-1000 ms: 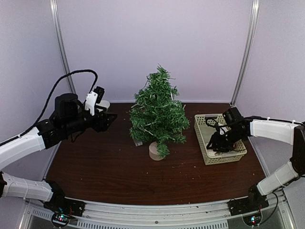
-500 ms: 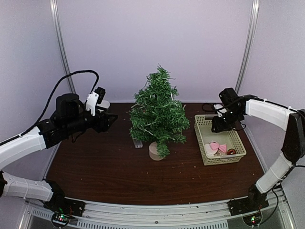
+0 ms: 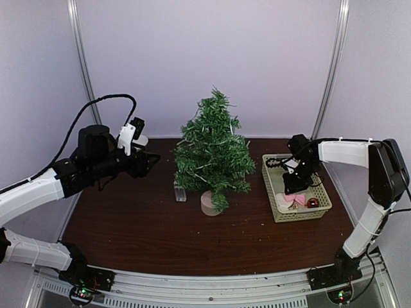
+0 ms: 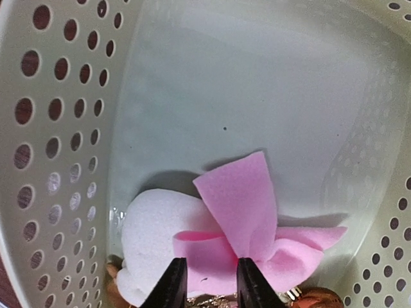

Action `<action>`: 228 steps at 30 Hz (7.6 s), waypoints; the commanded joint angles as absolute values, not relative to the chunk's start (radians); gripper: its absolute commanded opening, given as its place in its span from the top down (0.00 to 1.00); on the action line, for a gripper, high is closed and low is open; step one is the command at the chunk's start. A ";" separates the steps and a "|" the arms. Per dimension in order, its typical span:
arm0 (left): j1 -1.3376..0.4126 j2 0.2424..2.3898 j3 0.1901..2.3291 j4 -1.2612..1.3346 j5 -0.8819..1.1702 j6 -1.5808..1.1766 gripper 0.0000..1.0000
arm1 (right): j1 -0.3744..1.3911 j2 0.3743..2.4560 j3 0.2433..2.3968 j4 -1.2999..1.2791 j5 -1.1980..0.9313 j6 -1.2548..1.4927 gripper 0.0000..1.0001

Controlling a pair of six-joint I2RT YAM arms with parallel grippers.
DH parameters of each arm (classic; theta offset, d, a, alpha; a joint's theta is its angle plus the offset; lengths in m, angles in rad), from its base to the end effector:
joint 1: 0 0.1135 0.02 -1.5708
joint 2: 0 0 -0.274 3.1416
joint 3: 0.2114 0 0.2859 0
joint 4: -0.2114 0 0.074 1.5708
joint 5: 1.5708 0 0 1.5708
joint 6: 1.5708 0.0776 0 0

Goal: Decorate the small christmas tree

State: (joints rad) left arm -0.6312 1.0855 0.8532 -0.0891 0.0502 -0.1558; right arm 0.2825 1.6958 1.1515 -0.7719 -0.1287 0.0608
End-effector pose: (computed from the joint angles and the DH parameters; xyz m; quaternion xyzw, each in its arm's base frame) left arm 0.2575 -0.1930 0.3020 0.2052 0.7846 -0.2430 0.5322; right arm 0.3452 0.1106 0.1458 -0.1176 0.9829 0.0845 0.1139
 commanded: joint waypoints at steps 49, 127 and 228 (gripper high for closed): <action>-1.263 1.090 0.829 0.359 -0.212 0.370 0.34 | 0.604 0.948 1.049 -0.202 -0.461 0.777 1.00; -1.399 1.438 0.813 0.981 -0.424 0.540 0.45 | 1.095 1.127 1.090 0.167 -0.186 0.857 1.00; -0.859 1.007 0.817 0.172 0.391 -0.310 0.40 | 1.175 1.344 1.334 -0.087 -0.203 0.125 1.00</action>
